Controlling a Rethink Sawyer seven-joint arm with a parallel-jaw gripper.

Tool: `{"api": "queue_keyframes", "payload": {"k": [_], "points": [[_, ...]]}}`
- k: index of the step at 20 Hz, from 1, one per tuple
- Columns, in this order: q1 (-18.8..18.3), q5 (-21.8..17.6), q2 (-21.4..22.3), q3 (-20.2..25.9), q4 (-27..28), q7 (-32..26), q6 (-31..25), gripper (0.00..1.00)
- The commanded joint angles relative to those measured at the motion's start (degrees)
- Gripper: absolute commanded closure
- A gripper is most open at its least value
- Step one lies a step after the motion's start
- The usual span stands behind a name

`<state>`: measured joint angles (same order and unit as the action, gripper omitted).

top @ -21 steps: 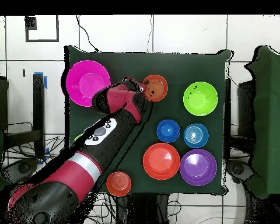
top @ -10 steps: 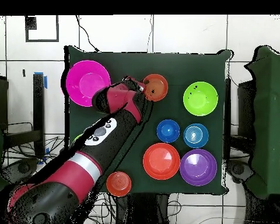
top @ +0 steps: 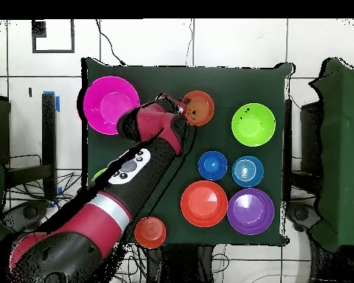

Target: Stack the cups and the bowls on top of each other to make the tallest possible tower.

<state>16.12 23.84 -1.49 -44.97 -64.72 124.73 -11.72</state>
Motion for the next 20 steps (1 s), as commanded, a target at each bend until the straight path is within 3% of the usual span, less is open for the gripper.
{"api": "queue_keyframes", "payload": {"k": [1, 12, 20], "points": [[-1.6, -4.8, 0.6, 8.9, -3.0, 3.6, 3.3, 1.00], [-1.7, -4.7, -0.4, 8.4, -2.2, 5.0, 3.4, 1.00], [-0.7, -2.4, -2.9, 6.4, 0.2, 6.9, 1.8, 1.00]]}}
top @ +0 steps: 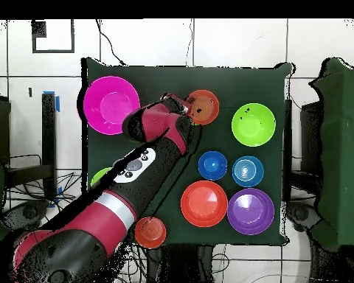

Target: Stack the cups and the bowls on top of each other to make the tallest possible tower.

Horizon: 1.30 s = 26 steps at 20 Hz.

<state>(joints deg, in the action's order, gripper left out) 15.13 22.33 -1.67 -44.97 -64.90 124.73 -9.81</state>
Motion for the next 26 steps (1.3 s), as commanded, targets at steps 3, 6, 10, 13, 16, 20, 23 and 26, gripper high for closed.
{"api": "queue_keyframes", "payload": {"k": [3, 6, 10, 13, 16, 20, 23, 26], "points": [[0.8, 0.1, -3.6, 5.4, 1.3, 7.7, -1.1, 1.00], [1.1, 0.5, -4.0, 4.9, 1.8, 8.1, -1.7, 1.00], [1.2, 1.1, -4.6, 4.5, 2.7, 8.4, -2.3, 1.00], [1.4, 1.9, -5.7, 3.5, 3.9, 9.0, -2.8, 1.00], [1.6, 2.7, -6.2, 2.9, 4.6, 9.2, -3.7, 1.00], [1.8, 3.5, -6.5, 2.3, 5.2, 9.5, -4.7, 1.00], [1.8, 3.9, -7.0, 1.7, 6.0, 9.5, -5.0, 1.00], [1.8, 4.5, -7.3, 1.2, 6.5, 9.9, -5.5, 1.00]]}}
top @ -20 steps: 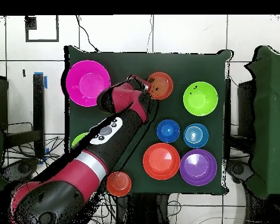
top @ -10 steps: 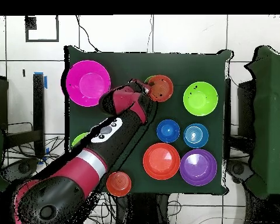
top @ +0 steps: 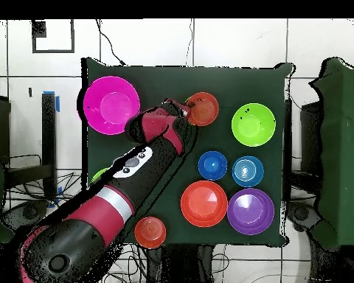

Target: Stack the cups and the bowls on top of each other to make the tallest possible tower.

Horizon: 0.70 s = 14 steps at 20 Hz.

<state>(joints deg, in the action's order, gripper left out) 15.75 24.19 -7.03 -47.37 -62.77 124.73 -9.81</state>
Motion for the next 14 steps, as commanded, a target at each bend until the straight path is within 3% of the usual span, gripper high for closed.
{"api": "queue_keyframes", "payload": {"k": [1, 14], "points": [[1.3, 2.8, -2.1, 3.3, 4.8, 10.0, -6.1, 1.00], [1.8, 5.2, -2.3, 2.1, 6.2, 9.8, -8.8, 1.00]]}}
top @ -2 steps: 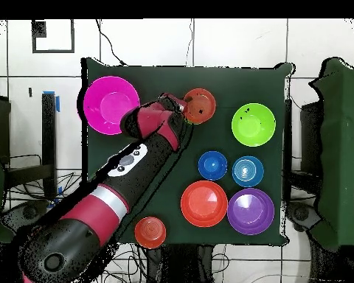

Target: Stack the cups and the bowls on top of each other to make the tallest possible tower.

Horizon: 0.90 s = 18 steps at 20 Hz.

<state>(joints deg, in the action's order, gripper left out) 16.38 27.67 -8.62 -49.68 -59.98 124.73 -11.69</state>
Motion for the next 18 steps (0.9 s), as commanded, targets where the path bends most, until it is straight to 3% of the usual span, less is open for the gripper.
{"api": "queue_keyframes", "payload": {"k": [1, 18], "points": [[1.1, 1.9, -0.6, 4.6, 3.3, 9.7, -7.0, 1.00], [2.0, 2.9, -0.9, 3.9, 3.7, 9.7, -8.9, 1.00]]}}
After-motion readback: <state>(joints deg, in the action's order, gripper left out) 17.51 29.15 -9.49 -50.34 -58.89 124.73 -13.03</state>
